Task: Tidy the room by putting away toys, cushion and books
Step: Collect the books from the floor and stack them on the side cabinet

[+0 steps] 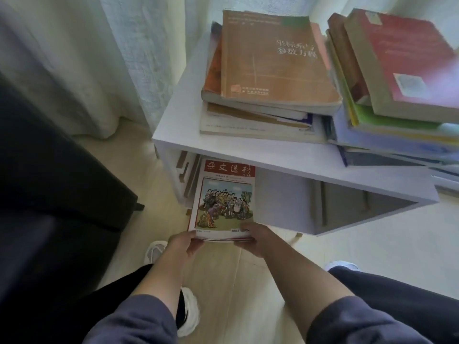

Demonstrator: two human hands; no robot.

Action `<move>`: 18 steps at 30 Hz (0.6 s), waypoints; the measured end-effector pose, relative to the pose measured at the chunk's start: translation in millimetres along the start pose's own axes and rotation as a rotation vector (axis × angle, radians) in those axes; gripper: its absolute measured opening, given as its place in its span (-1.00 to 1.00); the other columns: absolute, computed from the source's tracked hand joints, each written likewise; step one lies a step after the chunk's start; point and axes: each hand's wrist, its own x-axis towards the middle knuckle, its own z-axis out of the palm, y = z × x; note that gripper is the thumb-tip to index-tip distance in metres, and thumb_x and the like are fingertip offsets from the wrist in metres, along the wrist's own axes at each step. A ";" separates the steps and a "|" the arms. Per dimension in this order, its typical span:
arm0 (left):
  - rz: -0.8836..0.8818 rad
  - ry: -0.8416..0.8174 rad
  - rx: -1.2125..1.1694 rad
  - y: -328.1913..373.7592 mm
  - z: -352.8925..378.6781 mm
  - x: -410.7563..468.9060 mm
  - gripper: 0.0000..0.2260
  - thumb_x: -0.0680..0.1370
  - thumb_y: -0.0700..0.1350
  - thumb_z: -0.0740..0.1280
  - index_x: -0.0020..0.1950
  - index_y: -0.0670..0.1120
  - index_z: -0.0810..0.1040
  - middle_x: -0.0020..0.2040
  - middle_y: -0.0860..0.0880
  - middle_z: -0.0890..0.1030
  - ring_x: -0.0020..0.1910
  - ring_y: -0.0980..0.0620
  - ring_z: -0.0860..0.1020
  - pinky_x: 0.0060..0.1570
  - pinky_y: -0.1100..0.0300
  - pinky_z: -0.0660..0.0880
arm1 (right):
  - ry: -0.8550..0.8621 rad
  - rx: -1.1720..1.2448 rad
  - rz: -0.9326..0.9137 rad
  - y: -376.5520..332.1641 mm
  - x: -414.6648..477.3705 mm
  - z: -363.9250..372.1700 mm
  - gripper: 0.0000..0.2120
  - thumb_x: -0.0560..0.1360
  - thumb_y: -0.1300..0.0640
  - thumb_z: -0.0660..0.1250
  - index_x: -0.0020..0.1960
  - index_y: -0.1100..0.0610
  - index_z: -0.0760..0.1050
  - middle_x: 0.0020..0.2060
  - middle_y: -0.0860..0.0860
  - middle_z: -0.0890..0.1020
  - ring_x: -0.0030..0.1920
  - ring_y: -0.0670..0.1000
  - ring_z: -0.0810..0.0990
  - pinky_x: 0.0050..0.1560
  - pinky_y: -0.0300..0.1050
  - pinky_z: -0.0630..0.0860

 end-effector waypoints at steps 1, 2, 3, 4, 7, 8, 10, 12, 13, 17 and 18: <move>0.002 -0.015 -0.029 1.5 1.3 4.7 -0.71 0.59 -0.42 0.13 0.32 -0.41 0.36 -0.11 -0.23 0.53 -0.14 -0.16 0.52 0.05 -0.03 0.49 | 0.019 0.005 0.006 -2.5 4.0 2.5 -0.89 0.49 0.44 0.32 -0.11 0.31 0.40 -0.04 0.26 0.45 0.20 0.32 0.49 0.18 0.18 0.53; 0.002 -0.033 -0.045 4.0 3.2 5.4 -0.70 0.58 -0.45 0.11 0.31 -0.40 0.37 -0.12 -0.23 0.53 -0.14 -0.15 0.52 0.04 -0.05 0.49 | 0.041 0.007 -0.002 -7.0 8.6 5.5 -0.90 0.49 0.44 0.33 -0.07 0.34 0.42 -0.04 0.27 0.47 0.17 0.31 0.51 0.19 0.18 0.53; 0.010 -0.053 -0.064 4.5 4.6 8.1 -0.68 0.57 -0.47 0.10 0.31 -0.39 0.38 -0.11 -0.22 0.53 -0.14 -0.14 0.52 0.02 -0.03 0.50 | 0.062 0.004 -0.018 -12.2 13.1 8.7 -0.88 0.49 0.44 0.34 -0.01 0.36 0.42 -0.01 0.28 0.48 0.12 0.29 0.54 0.18 0.17 0.54; 0.030 -0.069 -0.074 5.8 5.9 12.1 -0.67 0.56 -0.48 0.09 0.31 -0.38 0.38 -0.09 -0.21 0.54 -0.09 -0.12 0.54 0.06 -0.02 0.49 | 0.071 0.005 -0.040 -17.5 17.8 12.6 -0.83 0.49 0.44 0.34 0.05 0.36 0.42 0.03 0.28 0.49 0.06 0.26 0.55 0.16 0.14 0.55; 0.110 -0.141 -0.096 13.1 15.8 19.0 -0.60 0.56 -0.48 0.09 0.38 -0.29 0.37 0.14 -0.16 0.55 0.23 -0.09 0.50 0.24 -0.05 0.39 | 0.037 0.046 -0.102 -29.8 24.5 24.6 -0.80 0.52 0.42 0.30 0.12 0.33 0.39 0.02 0.23 0.48 0.07 0.21 0.51 0.21 0.09 0.53; 0.140 -0.156 -0.062 17.0 20.9 18.2 -0.59 0.57 -0.46 0.10 0.40 -0.24 0.36 0.23 -0.13 0.52 0.30 -0.08 0.46 0.26 -0.06 0.38 | 0.026 0.031 -0.107 -31.6 26.7 27.8 -0.80 0.53 0.41 0.29 0.13 0.33 0.39 0.03 0.23 0.48 0.09 0.20 0.50 0.22 0.08 0.52; 0.161 -0.181 0.017 23.3 28.6 20.8 -0.59 0.58 -0.42 0.12 0.41 -0.18 0.35 0.31 -0.07 0.48 0.33 -0.07 0.43 0.21 -0.06 0.41 | 0.023 -0.032 -0.098 -33.1 27.4 32.3 -0.80 0.53 0.36 0.32 0.14 0.30 0.41 0.14 0.22 0.48 0.13 0.18 0.51 0.20 0.06 0.53; 0.147 -0.168 0.121 26.0 33.6 22.7 -0.57 0.57 -0.39 0.13 0.42 -0.13 0.35 0.33 -0.12 0.48 0.31 -0.07 0.43 0.07 -0.02 0.42 | 0.018 -0.170 -0.108 -32.6 25.4 29.5 -0.74 0.54 0.30 0.34 0.21 0.26 0.44 0.26 0.20 0.48 0.19 0.17 0.51 0.18 0.07 0.55; 0.142 -0.145 0.179 27.5 35.4 20.7 -0.57 0.56 -0.38 0.13 0.42 -0.11 0.35 0.34 -0.15 0.47 0.30 -0.08 0.44 0.03 0.00 0.43 | 0.017 -0.238 -0.119 -33.3 22.7 27.2 -0.69 0.55 0.27 0.33 0.27 0.26 0.43 0.29 0.19 0.47 0.22 0.18 0.50 0.16 0.06 0.55; 0.154 -0.069 0.527 41.0 40.9 -19.1 -0.73 0.60 -0.26 0.16 0.31 -0.17 0.41 0.16 -0.12 0.51 0.09 -0.03 0.49 -0.08 0.04 0.50 | 0.029 -0.326 -0.163 -44.5 -9.9 18.9 -0.65 0.50 0.28 0.38 0.25 0.27 0.44 0.23 0.17 0.48 0.24 0.21 0.50 0.01 0.01 0.56; 0.181 -0.054 0.650 47.3 43.0 -33.4 -0.79 0.60 -0.22 0.17 0.23 -0.18 0.44 0.10 -0.13 0.53 0.04 -0.05 0.52 -0.10 0.05 0.51 | 0.034 -0.388 -0.205 -49.0 -19.8 18.4 -0.73 0.48 0.30 0.38 0.17 0.25 0.48 0.22 0.20 0.53 0.19 0.18 0.54 -0.06 -0.02 0.57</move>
